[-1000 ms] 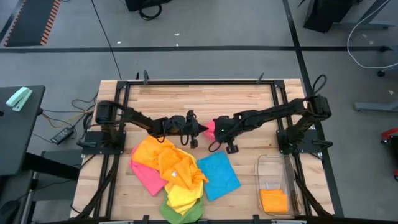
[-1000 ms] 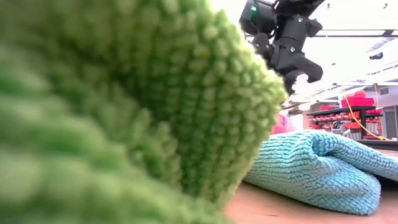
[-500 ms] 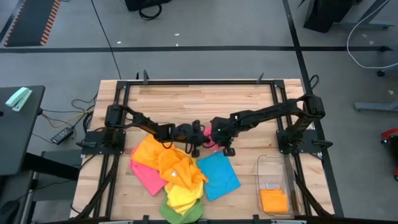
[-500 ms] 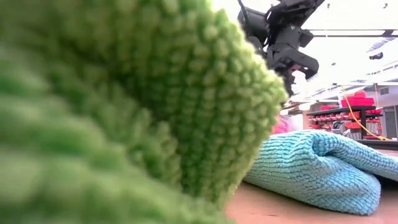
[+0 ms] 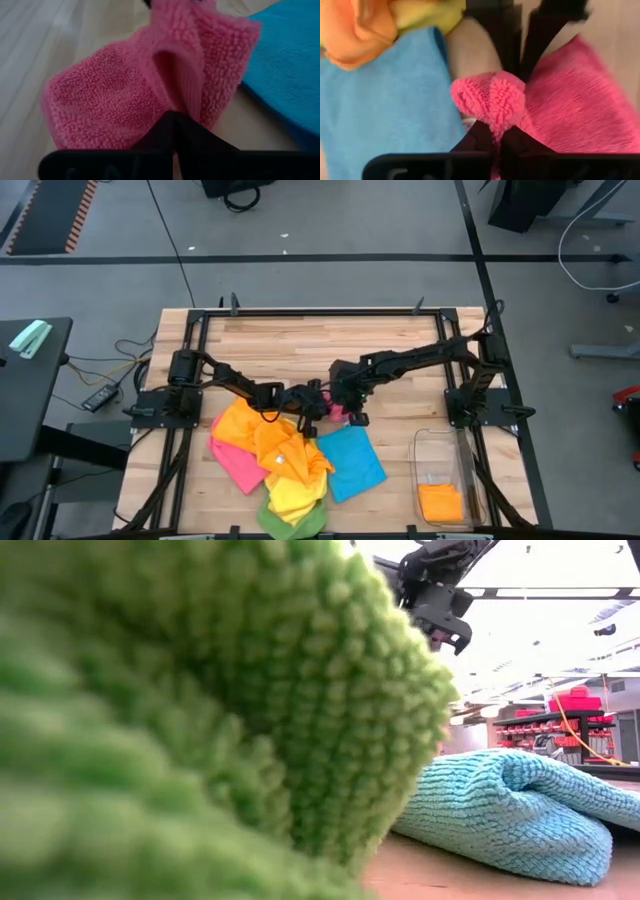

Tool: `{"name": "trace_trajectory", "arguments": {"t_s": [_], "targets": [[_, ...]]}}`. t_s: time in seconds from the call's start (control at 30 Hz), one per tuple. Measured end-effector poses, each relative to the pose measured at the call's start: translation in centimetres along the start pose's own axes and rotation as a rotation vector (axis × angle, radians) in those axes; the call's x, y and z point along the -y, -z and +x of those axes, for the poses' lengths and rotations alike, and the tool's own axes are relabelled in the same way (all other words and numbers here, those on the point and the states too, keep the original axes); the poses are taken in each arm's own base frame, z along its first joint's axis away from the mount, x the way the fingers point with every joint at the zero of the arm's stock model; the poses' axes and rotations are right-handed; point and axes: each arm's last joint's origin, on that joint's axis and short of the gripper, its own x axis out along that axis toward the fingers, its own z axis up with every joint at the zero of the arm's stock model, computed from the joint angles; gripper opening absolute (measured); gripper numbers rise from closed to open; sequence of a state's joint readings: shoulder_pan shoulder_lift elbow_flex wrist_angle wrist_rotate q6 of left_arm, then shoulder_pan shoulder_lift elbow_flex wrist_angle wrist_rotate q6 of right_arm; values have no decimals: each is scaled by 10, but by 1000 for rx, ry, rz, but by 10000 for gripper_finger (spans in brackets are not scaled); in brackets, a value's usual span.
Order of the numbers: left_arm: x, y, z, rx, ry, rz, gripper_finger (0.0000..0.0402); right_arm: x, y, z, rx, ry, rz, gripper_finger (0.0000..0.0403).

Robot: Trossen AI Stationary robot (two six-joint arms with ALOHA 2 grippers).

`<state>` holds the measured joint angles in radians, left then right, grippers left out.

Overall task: Fold microfiber towels
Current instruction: Fold the pink towel

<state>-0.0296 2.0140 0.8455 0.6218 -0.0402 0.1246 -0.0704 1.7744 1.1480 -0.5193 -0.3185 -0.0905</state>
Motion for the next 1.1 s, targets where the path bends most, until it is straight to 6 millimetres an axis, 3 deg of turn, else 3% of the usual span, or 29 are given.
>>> {"name": "trace_trajectory", "arguments": {"t_s": [0.53,0.8,1.1], "targets": [[1,2,0,-20,5,19,11,34,5,-1,95,106,-252,100],[1,3,0,-34,6,15,21,53,8,19,90,145,-226,160],[3,-5,-14,-102,2,32,10,64,12,16,80,138,-147,168]]}}
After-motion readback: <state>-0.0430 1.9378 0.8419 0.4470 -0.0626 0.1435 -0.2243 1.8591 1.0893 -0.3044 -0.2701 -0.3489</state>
